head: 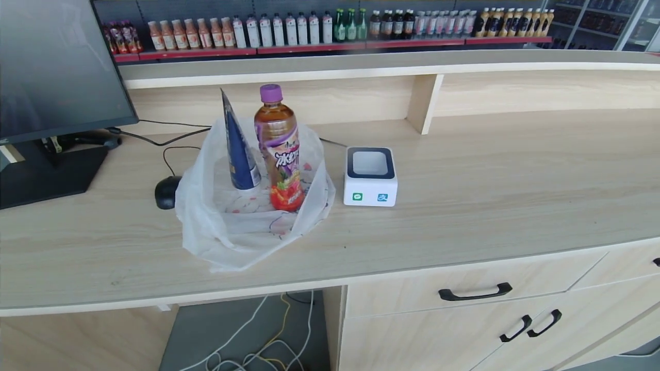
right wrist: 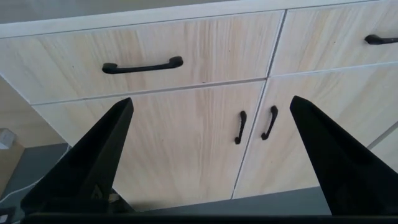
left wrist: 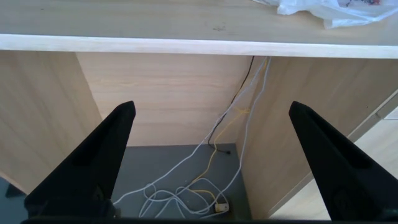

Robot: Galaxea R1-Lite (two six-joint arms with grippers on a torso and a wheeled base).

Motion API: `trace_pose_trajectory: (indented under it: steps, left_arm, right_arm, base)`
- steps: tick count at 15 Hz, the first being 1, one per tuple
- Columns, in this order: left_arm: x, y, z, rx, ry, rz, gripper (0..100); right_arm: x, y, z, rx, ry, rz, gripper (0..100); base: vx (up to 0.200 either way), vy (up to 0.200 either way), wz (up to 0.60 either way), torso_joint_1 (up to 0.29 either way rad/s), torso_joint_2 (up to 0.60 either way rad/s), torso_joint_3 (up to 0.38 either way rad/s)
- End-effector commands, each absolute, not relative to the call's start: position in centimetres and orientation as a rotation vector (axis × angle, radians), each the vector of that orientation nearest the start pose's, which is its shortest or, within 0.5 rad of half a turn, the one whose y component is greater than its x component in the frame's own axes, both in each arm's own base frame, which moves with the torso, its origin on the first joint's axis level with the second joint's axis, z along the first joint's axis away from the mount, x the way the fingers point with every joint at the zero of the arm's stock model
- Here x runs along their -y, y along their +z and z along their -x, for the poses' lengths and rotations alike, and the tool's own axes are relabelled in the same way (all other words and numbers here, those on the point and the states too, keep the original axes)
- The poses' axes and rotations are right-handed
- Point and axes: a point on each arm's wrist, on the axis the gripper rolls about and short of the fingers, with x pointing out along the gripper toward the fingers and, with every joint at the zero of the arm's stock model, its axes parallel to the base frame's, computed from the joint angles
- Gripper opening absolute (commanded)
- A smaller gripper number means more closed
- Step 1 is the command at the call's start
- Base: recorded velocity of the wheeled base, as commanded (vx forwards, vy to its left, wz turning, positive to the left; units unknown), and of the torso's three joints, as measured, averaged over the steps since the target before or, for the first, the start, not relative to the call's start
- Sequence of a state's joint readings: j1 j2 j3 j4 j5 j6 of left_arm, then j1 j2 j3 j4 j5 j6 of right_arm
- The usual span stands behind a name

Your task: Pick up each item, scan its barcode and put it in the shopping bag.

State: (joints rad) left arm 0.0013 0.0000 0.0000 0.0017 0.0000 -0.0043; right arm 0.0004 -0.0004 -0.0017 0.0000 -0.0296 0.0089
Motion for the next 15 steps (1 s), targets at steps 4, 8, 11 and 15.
trace_pose_trajectory:
  steps: [4,8,11,15]
  left_arm:
    - [0.00,7.53,2.28,-0.002,0.002,0.005,100]
    - [0.00,7.53,2.28,-0.002,0.002,0.003,100]
    - [0.00,7.53,2.28,-0.002,0.002,0.003,100]
    - [0.00,7.53,2.28,-0.002,0.002,0.003,100]
  right_arm:
    - [0.07,7.59,2.28,0.000,-0.029,-0.008,100]
    - [0.07,7.59,2.28,0.000,-0.028,-0.008,100]
    - [0.07,7.59,2.28,0.000,-0.029,-0.008,100]
    - [0.07,7.59,2.28,0.000,-0.029,-0.008,100]
  base:
    - [0.000,-0.200,0.00,0.002,0.00,0.001]
    - [0.000,-0.050,0.00,-0.001,0.00,0.001]
    - [0.000,0.000,0.00,0.000,0.00,0.000]
    - [0.000,0.000,0.00,0.000,0.00,0.000]
